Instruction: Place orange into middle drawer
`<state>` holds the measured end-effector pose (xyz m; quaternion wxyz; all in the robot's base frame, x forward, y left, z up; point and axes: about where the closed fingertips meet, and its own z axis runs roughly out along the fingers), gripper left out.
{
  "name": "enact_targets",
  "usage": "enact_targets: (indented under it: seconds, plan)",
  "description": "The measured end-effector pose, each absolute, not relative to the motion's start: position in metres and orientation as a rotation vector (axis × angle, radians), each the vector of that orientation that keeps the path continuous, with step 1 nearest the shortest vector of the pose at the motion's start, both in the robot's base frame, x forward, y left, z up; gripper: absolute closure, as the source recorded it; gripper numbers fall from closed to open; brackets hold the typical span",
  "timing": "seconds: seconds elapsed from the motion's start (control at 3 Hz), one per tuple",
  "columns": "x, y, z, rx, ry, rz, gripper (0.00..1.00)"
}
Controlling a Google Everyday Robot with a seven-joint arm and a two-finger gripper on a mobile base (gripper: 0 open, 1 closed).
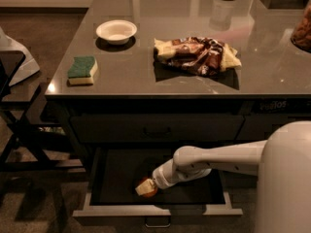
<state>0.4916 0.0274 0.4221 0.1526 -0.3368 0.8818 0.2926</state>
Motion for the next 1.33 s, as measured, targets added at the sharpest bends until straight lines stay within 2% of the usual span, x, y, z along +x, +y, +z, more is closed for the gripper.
enact_targets:
  seconds: [1.33]
  plan:
    - [0.507, 0.034, 0.383, -0.936, 2.564, 0.804, 1.00]
